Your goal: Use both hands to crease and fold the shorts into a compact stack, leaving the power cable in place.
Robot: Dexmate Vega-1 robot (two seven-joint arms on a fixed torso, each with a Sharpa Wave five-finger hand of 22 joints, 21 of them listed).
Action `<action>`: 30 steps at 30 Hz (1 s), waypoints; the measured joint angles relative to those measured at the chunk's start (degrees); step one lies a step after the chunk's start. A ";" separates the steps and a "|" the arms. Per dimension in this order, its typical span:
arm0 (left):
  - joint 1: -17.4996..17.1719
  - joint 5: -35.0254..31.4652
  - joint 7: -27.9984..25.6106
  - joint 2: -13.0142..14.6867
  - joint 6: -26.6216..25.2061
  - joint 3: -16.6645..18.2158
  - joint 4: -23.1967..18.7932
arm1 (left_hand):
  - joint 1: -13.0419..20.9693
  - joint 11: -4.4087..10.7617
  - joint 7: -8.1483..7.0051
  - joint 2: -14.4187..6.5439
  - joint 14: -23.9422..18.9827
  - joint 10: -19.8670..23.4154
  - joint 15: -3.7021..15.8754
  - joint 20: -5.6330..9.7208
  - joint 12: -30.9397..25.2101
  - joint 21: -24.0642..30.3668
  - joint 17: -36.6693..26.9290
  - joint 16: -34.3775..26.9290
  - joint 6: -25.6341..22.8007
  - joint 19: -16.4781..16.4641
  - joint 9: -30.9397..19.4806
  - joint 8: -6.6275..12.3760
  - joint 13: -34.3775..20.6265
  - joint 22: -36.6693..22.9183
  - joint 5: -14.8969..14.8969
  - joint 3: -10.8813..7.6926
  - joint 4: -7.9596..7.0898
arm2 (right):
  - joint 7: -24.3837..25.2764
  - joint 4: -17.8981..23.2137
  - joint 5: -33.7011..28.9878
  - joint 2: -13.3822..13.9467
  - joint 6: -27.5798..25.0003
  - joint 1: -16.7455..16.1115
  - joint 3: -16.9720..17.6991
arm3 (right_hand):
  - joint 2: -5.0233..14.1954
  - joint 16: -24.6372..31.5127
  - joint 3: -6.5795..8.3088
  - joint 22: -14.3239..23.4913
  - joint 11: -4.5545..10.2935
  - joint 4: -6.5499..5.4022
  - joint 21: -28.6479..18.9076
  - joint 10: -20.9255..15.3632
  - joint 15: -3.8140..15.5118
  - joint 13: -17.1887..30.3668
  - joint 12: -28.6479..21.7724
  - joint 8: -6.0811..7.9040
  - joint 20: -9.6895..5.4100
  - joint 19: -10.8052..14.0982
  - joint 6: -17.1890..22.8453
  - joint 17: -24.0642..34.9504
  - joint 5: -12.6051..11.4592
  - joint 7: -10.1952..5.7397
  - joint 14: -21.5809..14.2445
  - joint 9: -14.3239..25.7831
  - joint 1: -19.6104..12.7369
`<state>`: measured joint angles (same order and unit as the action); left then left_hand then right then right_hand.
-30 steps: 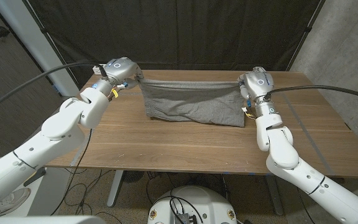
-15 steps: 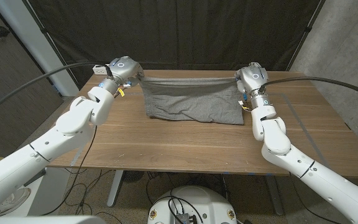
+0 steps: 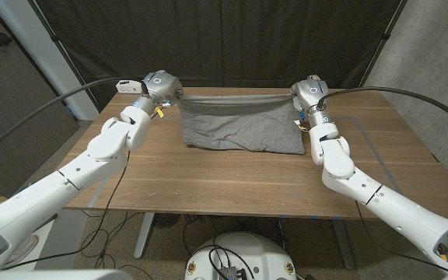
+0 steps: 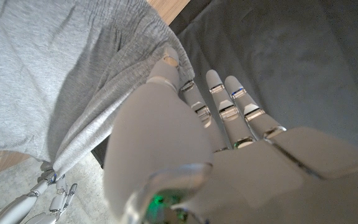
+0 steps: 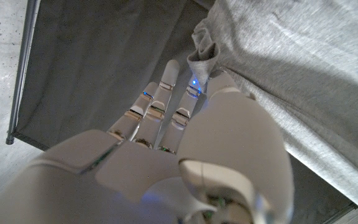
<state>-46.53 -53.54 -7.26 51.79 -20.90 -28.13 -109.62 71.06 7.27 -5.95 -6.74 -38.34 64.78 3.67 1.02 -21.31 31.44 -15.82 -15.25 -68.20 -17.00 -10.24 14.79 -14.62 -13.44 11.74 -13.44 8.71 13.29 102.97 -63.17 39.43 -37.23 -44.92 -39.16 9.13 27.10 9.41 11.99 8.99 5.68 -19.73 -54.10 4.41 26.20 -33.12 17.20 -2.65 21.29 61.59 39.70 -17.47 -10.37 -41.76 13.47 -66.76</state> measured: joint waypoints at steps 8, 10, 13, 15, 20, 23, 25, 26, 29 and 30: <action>4.05 -0.98 -0.19 -1.78 0.18 -3.63 4.12 | -0.07 0.00 0.00 0.07 -0.53 0.00 0.11 0.00 0.00 0.00 0.00 0.00 0.00 0.00 -0.05 -0.43 0.00 0.00 0.00 0.02 0.02 | -0.34 -3.33 1.32 -0.51 0.05 3.07 -2.12 | 0.01 0.00 -0.17 0.00 0.00 -0.16 -0.28 0.00 -0.10 -0.45 0.18 -0.39 0.00 0.00 0.00 0.51 0.01 0.00 -0.54 -0.03 0.00; 5.08 -1.63 -0.37 -2.26 0.13 -4.73 5.32 | -0.07 0.00 -0.16 0.07 -0.53 0.00 0.11 0.00 0.00 0.36 0.07 0.00 0.17 0.00 -0.05 -0.43 0.00 0.00 0.00 0.02 0.02 | -0.34 -4.23 1.65 -0.67 0.06 3.99 -2.82 | 0.16 0.00 -0.20 0.00 0.00 -0.13 -0.44 0.00 -0.10 -0.66 0.35 -0.39 0.00 0.00 0.00 0.53 0.01 0.00 -0.53 -0.16 -0.17; 6.20 -1.63 -0.37 -2.86 0.13 -5.98 6.56 | -0.07 0.00 0.21 0.07 -0.53 0.00 0.11 0.00 0.00 0.41 0.14 0.00 0.65 0.01 -0.06 -0.88 0.00 0.00 0.00 0.02 0.02 | -0.33 -4.23 2.05 -0.67 0.07 3.99 -2.82 | 0.46 0.00 -0.24 0.00 0.00 -0.09 -0.44 0.00 0.08 -0.96 0.82 -0.52 0.00 0.00 0.00 0.79 0.02 0.00 -0.75 -0.21 -0.46; 6.97 -3.35 -0.65 -3.23 -0.66 -6.88 7.47 | -0.07 0.22 -0.02 0.07 -0.53 -0.22 0.11 0.00 0.00 0.44 0.14 0.23 0.88 0.01 -0.06 -0.99 0.00 0.00 0.00 0.02 0.02 | -0.33 -5.73 2.29 -0.96 0.07 5.44 -3.97 | 0.85 0.00 -0.25 0.00 -0.14 -0.09 -0.69 0.26 -0.04 -1.34 1.30 -0.99 0.02 0.02 -0.19 1.02 0.18 -0.11 -1.00 -0.26 -0.85; 8.06 -5.89 -0.50 -3.76 -2.12 -8.26 8.67 | -0.07 0.62 -0.06 0.03 -0.52 -0.62 0.11 0.00 -0.22 1.00 0.34 0.45 2.55 0.01 -0.15 -1.97 0.00 0.00 -0.31 0.22 -0.16 | -0.35 -6.94 2.50 -1.19 0.05 6.89 -5.36 | 1.55 -0.10 1.65 0.00 0.15 0.94 -1.51 3.25 0.30 -2.99 3.73 -2.86 -0.01 0.43 -3.06 2.21 0.25 -0.09 -1.35 -1.04 -3.94; 9.35 -7.43 0.26 -4.34 -2.97 -10.26 10.06 | -0.25 1.68 -0.46 -0.46 -0.52 -1.68 0.11 -0.01 1.24 1.42 0.60 0.51 4.97 0.01 -0.35 -3.06 -0.14 0.00 -0.32 0.33 -0.29 | -2.00 -7.34 2.41 -1.24 -0.69 7.71 -6.22 | 2.08 -1.46 2.75 -0.27 0.28 0.88 -1.62 6.98 -0.01 -4.14 6.44 -5.03 0.43 0.84 -7.15 2.62 0.24 -0.57 -0.34 -1.67 -5.60; 9.96 -8.72 0.98 -4.57 -3.64 -11.22 10.58 | -1.06 2.50 -0.57 -1.26 -0.51 -2.49 0.09 -0.03 3.11 1.87 1.00 1.34 7.05 0.04 -0.36 -3.72 -4.27 0.00 -0.54 0.48 -0.97 | -3.28 -7.58 2.07 -1.27 -1.30 8.25 -6.85 | 2.13 -2.67 3.56 -0.41 0.27 0.79 -1.95 10.26 -0.29 -5.08 9.00 -6.68 0.99 0.66 -12.44 2.61 0.45 -0.96 0.80 -2.18 -5.72; 10.43 -9.74 1.69 -4.71 -4.20 -11.99 10.93 | -1.55 2.82 -0.53 -1.59 -0.24 -2.81 -0.08 -0.15 3.80 2.05 1.29 1.79 7.96 0.16 -0.37 -3.95 -4.55 0.00 -0.55 0.56 -1.41 | -4.27 -7.69 1.75 -1.28 -1.77 8.62 -7.30 | 2.11 -3.35 3.98 -0.50 0.28 0.78 -1.96 11.72 -0.39 -5.58 10.20 -7.11 1.08 0.61 -15.30 2.48 0.44 -1.13 1.31 -2.42 -5.73; 11.16 -11.92 3.52 -4.94 -5.39 -13.19 11.56 | -4.52 4.74 -1.04 -1.28 0.96 -3.75 -0.15 -0.50 6.08 2.49 2.37 3.03 11.27 0.59 -0.19 -4.47 -3.67 0.14 -0.54 0.74 -2.16 | -6.30 -7.77 0.85 -1.24 -2.49 9.77 -8.53 | 0.53 -6.40 4.26 -0.81 0.43 0.53 -2.43 15.35 -0.71 -6.91 13.53 -7.32 1.98 0.49 -21.22 0.72 0.44 -1.40 3.46 -2.80 -4.74; 11.64 -13.21 4.82 -5.10 -5.95 -14.00 11.85 | -5.72 4.79 -0.91 -1.17 1.65 -4.72 -0.25 -0.63 6.84 2.64 2.76 3.44 12.87 1.11 -0.04 -4.72 -3.04 0.27 -0.52 0.92 -2.53 | -7.58 -7.77 0.44 -1.22 -2.80 10.08 -8.84 | -0.16 -7.80 4.26 -0.81 0.53 0.53 -2.44 16.95 -0.76 -7.46 14.94 -7.32 2.19 0.27 -23.31 -0.26 0.44 -1.55 4.33 -2.82 -4.05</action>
<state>-34.89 -66.75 -2.44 46.69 -26.85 -42.14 -97.77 65.34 12.06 -6.86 -7.91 -36.68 60.06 3.42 0.39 -14.47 34.08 -13.06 -11.81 -55.33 -15.89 -10.28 10.07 -17.66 -13.17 11.21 -12.52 6.18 5.71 95.20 -62.73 38.21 -40.04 -34.83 -48.01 8.97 19.30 13.67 11.17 9.52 6.21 -22.17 -37.15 3.65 18.74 -18.19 9.88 -0.46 21.57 38.28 39.44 -17.02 -11.92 -37.43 10.65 -70.81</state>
